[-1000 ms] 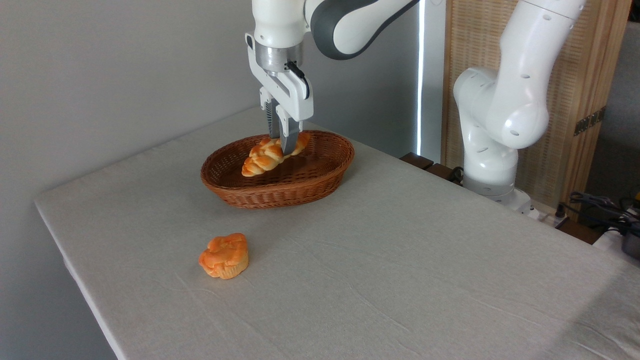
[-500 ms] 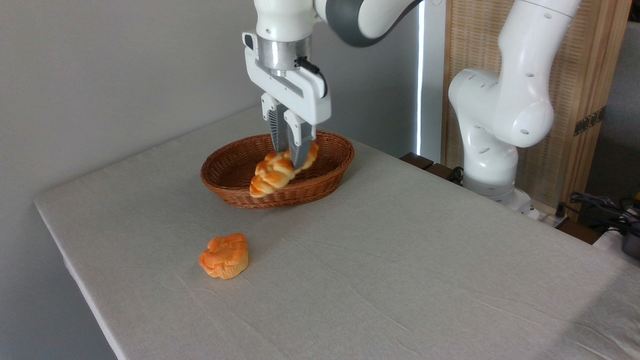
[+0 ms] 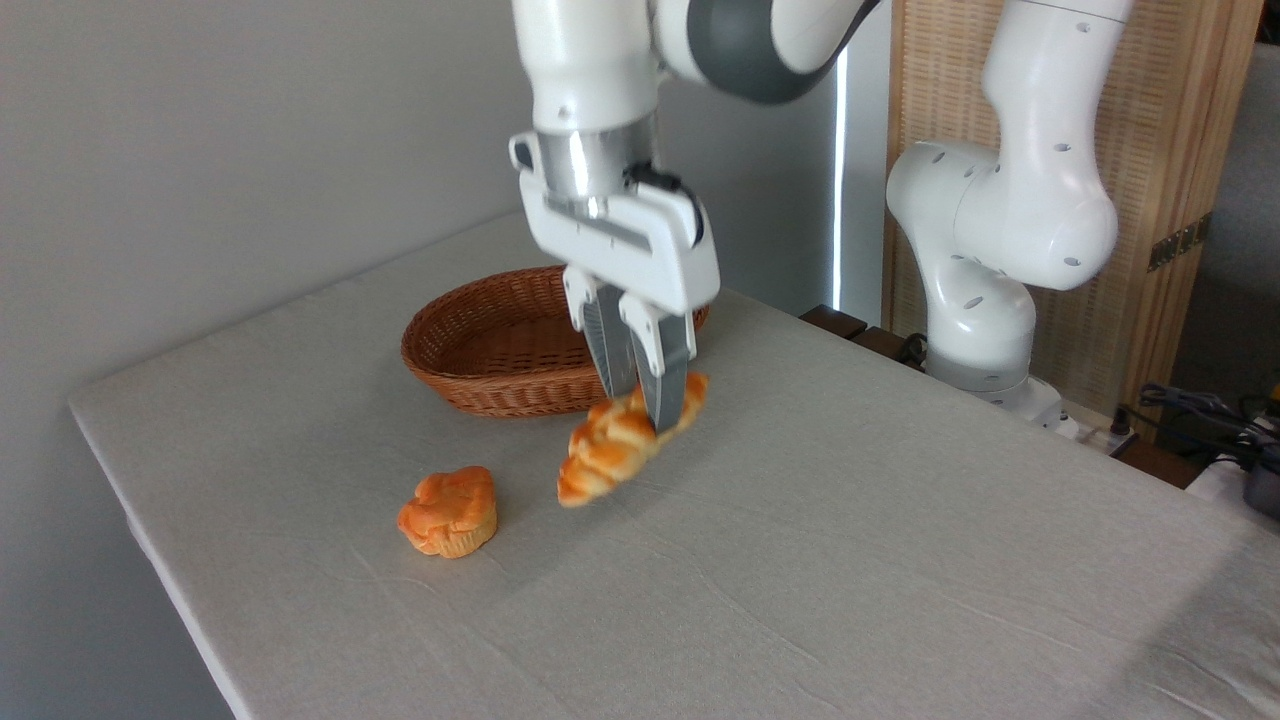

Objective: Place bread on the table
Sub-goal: 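Carry the roll beside the orange bun and lower onto the table, then open the gripper and raise it away from the roll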

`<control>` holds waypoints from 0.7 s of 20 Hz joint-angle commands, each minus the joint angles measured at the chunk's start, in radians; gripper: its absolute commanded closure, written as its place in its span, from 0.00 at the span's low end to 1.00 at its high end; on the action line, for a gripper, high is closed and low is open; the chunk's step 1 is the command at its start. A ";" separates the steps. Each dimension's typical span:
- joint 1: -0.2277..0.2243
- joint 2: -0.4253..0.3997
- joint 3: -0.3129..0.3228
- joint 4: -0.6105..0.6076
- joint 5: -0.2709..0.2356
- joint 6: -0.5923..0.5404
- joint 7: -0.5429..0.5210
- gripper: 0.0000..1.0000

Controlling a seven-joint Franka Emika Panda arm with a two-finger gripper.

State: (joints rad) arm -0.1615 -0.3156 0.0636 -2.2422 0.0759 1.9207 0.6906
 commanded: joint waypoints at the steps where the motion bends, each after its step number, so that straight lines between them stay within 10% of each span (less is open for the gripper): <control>1: -0.006 0.145 0.004 0.105 0.027 0.001 -0.003 0.00; 14: -0.007 0.194 -0.016 0.131 0.019 -0.003 -0.117 0.00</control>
State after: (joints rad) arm -0.1653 -0.1286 0.0559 -2.1276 0.0862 1.9339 0.5997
